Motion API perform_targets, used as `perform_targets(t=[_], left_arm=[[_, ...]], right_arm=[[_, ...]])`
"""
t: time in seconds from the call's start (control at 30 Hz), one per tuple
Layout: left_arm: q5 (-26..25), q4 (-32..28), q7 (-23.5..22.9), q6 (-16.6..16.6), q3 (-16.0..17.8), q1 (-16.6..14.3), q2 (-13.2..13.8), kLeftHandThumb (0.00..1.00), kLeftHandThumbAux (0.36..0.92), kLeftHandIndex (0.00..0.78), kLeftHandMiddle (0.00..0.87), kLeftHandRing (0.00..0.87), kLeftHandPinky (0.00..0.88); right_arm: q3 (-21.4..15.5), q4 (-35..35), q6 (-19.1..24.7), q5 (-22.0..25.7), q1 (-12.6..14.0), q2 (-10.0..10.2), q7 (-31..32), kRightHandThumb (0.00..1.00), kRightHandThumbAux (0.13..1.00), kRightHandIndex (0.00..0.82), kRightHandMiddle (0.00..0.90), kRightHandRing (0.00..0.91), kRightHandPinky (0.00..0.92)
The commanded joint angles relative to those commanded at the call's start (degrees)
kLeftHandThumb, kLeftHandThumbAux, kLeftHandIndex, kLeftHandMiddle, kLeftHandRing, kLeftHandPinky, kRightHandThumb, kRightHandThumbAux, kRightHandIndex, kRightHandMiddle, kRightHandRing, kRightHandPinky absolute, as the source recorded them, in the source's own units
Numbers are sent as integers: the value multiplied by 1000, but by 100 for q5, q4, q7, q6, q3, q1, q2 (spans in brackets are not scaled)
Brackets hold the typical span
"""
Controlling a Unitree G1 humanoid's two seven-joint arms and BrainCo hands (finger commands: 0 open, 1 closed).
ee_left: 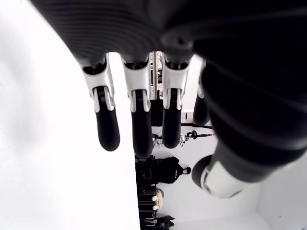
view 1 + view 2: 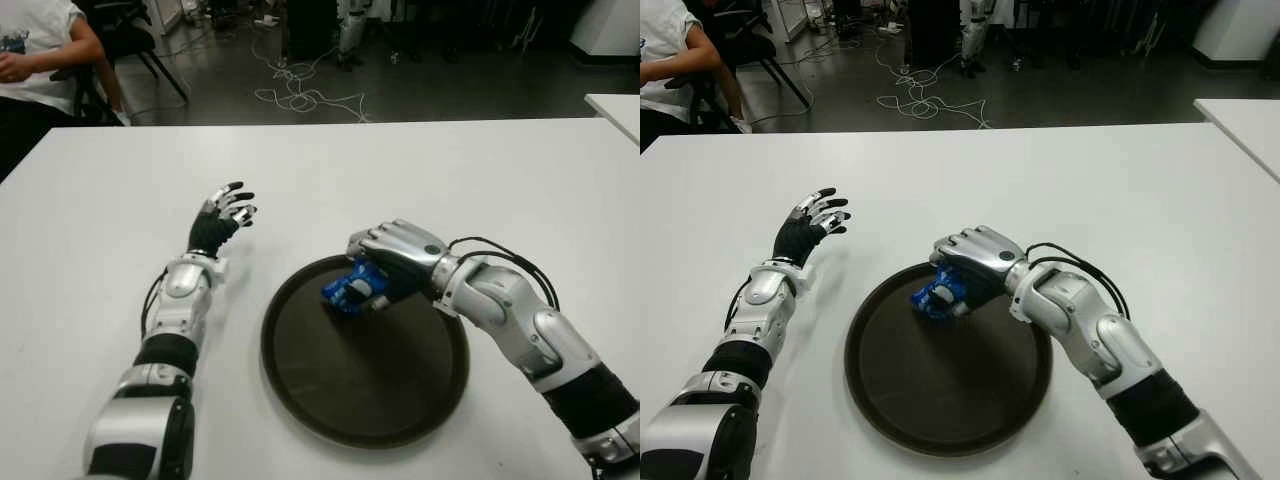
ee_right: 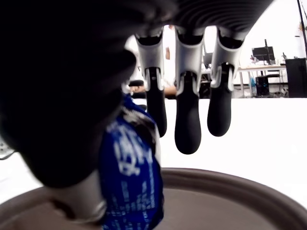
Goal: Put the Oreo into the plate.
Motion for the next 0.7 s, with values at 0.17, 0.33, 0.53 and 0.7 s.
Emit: perform_targets(t=[0.17, 0.33, 0.53, 0.7], left_arm=[[-14, 12, 13, 60, 5, -17, -14, 493, 762, 183, 267, 287, 312], [-23, 116, -13, 70, 16, -71, 1, 476, 759, 186, 269, 292, 317], [-27, 171, -53, 33, 21, -100, 12, 472, 764, 189, 267, 290, 314], [-63, 209, -96, -7, 44, -124, 7, 492, 770, 193, 270, 290, 318]], right_arm=[[-53, 32, -62, -18, 37, -46, -167, 0, 683, 20, 21, 21, 20], [-62, 190, -176, 2, -4, -56, -395, 0, 647, 3, 3, 3, 3], [-138, 371, -352, 96, -40, -106, -608, 0, 625, 0, 0, 0, 0], [-303, 536, -531, 231, -8, -273, -763, 0, 603, 0, 0, 0, 0]])
